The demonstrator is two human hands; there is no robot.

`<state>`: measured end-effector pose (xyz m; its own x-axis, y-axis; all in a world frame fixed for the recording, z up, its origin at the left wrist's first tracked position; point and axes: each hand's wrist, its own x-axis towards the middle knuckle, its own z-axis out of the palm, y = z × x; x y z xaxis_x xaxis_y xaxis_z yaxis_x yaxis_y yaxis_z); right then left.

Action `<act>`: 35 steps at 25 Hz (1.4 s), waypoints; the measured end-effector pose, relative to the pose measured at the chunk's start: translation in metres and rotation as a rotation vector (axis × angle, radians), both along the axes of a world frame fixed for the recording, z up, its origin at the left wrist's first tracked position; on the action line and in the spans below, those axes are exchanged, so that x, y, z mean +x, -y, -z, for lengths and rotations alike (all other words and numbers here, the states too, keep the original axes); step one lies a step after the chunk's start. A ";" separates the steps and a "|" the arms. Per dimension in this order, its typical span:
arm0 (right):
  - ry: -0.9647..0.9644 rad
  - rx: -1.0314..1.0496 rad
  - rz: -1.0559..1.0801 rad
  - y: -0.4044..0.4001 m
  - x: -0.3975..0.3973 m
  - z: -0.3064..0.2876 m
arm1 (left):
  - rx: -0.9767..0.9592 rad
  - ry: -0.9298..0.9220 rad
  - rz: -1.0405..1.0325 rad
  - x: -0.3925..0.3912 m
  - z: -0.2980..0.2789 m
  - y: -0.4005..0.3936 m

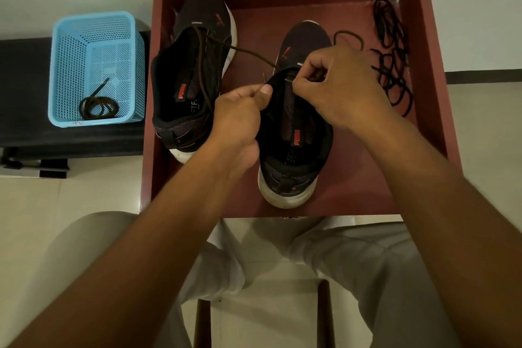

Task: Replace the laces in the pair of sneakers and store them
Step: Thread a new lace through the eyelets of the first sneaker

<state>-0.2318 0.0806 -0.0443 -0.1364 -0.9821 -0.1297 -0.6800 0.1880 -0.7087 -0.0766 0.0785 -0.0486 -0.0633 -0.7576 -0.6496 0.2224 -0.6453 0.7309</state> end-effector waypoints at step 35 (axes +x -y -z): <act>-0.242 -0.110 -0.098 0.010 0.013 0.000 | -0.114 -0.047 0.037 -0.001 0.001 -0.007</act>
